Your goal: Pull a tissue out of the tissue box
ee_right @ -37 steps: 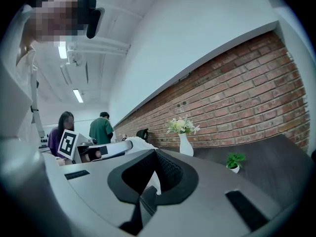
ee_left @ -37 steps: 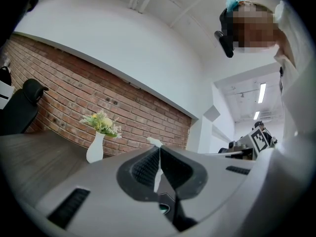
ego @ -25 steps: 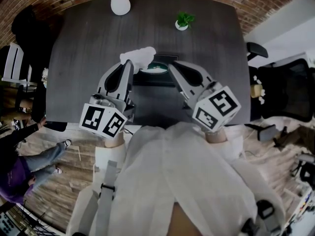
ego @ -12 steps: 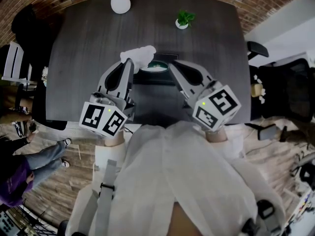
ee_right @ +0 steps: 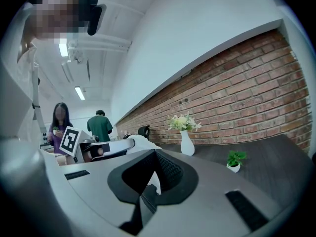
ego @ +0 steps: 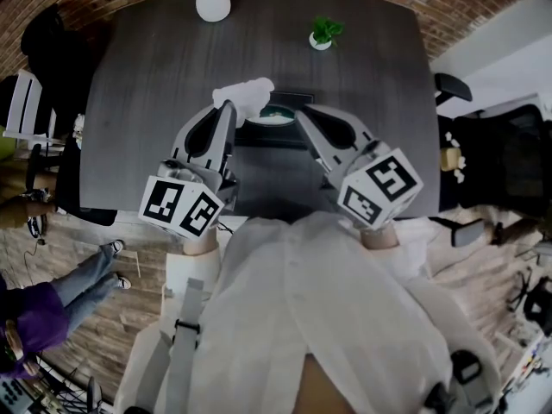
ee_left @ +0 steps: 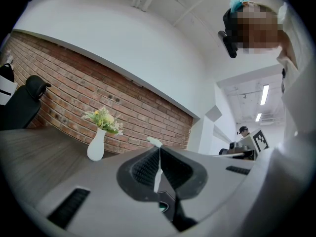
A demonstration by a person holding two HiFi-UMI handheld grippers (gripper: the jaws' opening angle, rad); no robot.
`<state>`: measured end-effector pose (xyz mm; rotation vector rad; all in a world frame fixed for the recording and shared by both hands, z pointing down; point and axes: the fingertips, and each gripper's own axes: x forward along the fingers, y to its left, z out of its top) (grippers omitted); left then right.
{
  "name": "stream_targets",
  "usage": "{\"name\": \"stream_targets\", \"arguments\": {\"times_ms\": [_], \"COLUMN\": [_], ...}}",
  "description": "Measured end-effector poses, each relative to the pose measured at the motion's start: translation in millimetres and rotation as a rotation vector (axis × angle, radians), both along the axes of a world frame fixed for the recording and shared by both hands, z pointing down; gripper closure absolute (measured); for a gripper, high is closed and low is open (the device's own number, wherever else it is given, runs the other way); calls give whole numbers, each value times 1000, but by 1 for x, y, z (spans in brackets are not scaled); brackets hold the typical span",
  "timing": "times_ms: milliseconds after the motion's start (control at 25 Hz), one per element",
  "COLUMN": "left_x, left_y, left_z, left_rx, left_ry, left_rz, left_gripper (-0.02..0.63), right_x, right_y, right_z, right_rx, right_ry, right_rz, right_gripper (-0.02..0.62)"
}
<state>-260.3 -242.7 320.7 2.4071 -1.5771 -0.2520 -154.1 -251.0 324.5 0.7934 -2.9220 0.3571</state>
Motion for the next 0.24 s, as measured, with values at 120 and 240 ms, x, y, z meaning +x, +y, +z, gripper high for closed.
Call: {"name": "stream_targets", "arguments": {"times_ms": [120,240], "left_x": [0,0], "left_y": [-1,-2], "left_z": [1,2], "left_rx": [-3,-6], "left_ry": [4,11], "left_rz": [-1,-2], "left_gripper": [598,598], "right_x": [0,0], "right_y": [-1,-2], "right_z": [1,3], "right_rx": [-4,-10], "right_ry": [1,0], "right_rz": [-3,-4], "right_gripper": [592,592]}}
